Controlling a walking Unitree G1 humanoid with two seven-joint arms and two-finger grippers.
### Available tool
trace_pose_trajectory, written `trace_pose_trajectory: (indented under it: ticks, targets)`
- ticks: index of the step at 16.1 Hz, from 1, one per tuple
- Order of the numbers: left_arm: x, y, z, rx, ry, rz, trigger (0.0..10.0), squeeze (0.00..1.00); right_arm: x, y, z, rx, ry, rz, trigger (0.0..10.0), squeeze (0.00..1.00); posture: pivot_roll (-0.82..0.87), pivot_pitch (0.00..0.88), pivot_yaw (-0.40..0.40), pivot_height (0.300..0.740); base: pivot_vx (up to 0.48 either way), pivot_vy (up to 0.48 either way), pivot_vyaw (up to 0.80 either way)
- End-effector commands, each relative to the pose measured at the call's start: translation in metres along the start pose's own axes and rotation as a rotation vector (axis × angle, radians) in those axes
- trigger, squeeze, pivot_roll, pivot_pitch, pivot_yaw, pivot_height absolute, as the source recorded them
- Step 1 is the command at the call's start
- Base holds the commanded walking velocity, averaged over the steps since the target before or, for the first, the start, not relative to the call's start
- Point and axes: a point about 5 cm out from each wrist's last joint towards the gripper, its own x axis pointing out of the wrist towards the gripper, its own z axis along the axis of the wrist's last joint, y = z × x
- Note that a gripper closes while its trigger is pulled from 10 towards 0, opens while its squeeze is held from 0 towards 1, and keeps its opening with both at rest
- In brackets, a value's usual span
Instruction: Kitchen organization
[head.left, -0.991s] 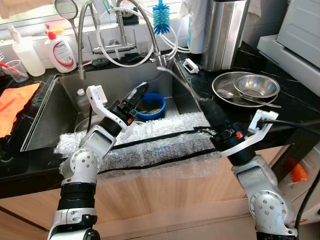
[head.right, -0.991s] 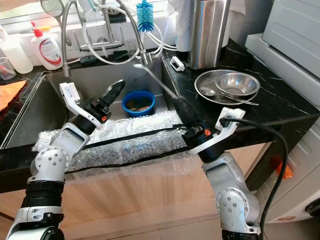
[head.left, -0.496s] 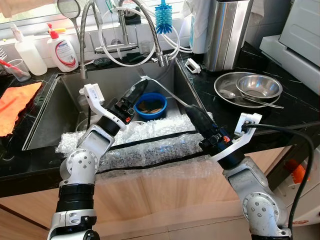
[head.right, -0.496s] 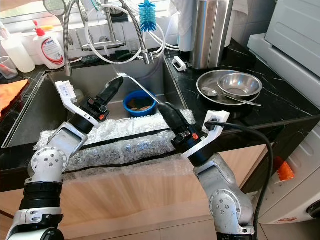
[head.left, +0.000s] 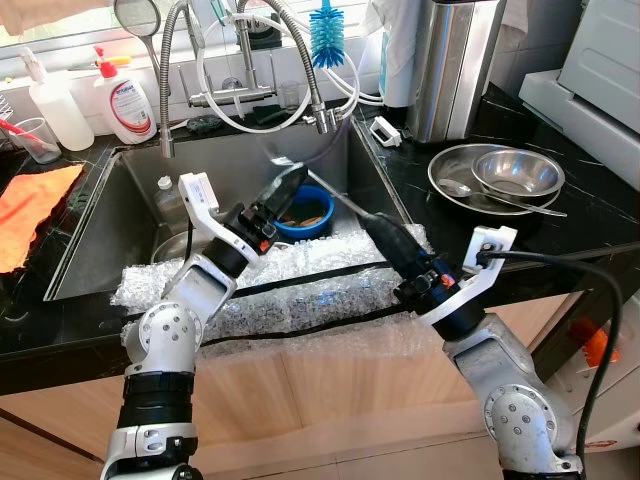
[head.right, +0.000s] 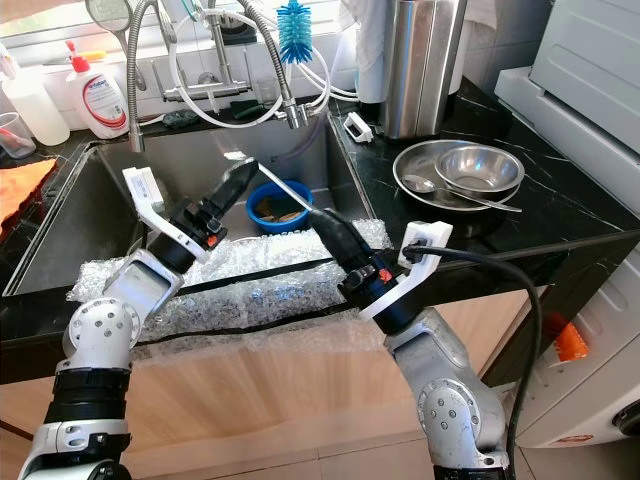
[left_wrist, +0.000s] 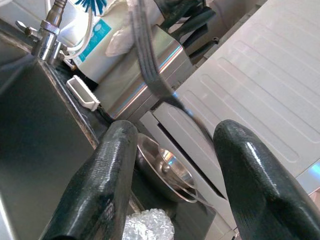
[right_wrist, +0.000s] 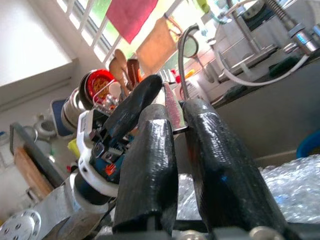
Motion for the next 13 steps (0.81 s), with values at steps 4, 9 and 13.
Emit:
trace_pose_trajectory:
  ticks: [4, 9, 13]
  targets:
    - [-0.0007, -0.0046, 0.0025, -0.004, 0.000, -0.024, 10.0, 0.00, 0.0033, 0.0121, -0.0117, -0.023, 0.073, 0.064, 10.0, 0.00, -0.16, 0.000, 0.086, 0.740, 0.000, 0.000, 0.00]
    - [-0.0010, -0.0027, 0.0047, -0.021, -0.020, -0.013, 0.0, 0.00, 0.0050, 0.0119, -0.0131, -0.039, 0.080, 0.065, 10.0, 0.00, -0.16, 0.000, 0.086, 0.740, 0.000, 0.000, 0.00]
    - [-0.0023, -0.0010, 0.0069, -0.036, -0.031, -0.006, 0.0, 0.00, 0.0070, 0.0083, -0.0117, -0.061, 0.075, 0.048, 10.0, 0.00, -0.16, 0.000, 0.086, 0.740, 0.000, 0.000, 0.00]
